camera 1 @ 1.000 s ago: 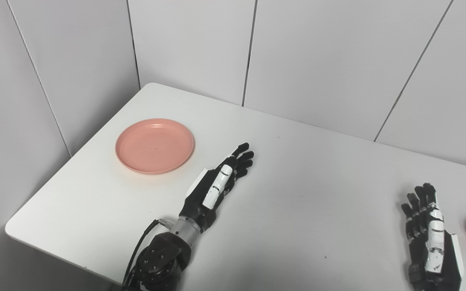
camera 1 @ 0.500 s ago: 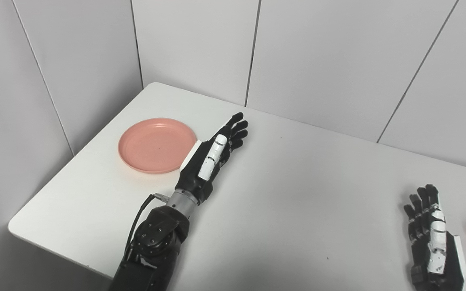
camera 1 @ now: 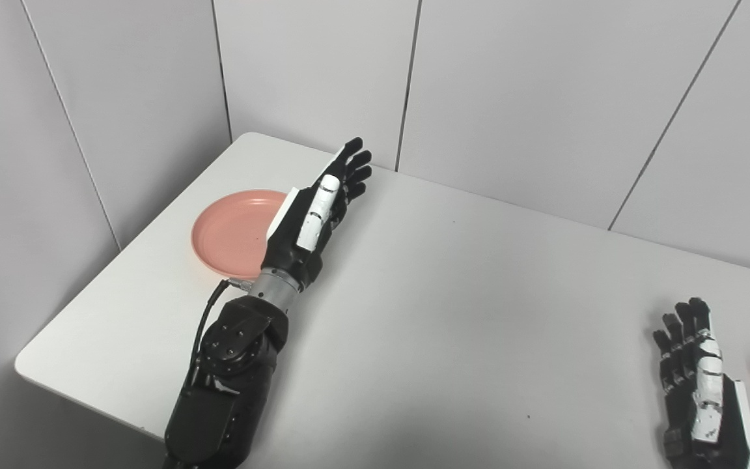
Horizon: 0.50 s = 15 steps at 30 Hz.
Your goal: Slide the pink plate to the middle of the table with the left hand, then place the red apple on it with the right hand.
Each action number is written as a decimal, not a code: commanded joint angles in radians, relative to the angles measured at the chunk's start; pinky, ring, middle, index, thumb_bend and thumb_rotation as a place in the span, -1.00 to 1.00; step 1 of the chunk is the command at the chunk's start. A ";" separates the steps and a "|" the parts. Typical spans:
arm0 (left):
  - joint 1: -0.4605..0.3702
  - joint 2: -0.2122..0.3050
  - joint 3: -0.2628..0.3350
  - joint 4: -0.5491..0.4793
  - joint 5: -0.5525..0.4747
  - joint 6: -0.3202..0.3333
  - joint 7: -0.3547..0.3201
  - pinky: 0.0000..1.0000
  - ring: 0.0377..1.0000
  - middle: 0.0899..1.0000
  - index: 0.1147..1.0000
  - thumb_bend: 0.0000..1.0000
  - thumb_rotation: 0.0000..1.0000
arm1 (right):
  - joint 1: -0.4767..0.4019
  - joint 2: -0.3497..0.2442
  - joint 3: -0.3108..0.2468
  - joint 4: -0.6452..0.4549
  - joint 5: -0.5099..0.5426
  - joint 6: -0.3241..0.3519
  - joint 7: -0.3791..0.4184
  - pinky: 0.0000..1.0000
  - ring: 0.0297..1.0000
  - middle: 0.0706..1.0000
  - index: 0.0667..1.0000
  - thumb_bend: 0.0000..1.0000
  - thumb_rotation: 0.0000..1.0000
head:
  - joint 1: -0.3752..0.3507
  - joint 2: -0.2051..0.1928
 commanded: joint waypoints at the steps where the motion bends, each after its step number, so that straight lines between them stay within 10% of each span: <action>1: -0.063 0.016 0.020 -0.004 -0.021 -0.009 0.014 0.87 0.84 0.84 0.79 0.00 1.00 | 0.068 0.005 -0.003 0.083 0.009 0.004 0.008 1.00 1.00 1.00 1.00 -0.58 1.00 | 0.002 0.002; 15: -0.147 0.105 0.131 0.157 -0.109 -0.040 0.010 0.88 0.86 0.86 0.78 -0.05 1.00 | 0.067 0.002 -0.005 0.079 0.010 0.000 0.009 1.00 1.00 1.00 1.00 -0.60 1.00 | 0.008 0.002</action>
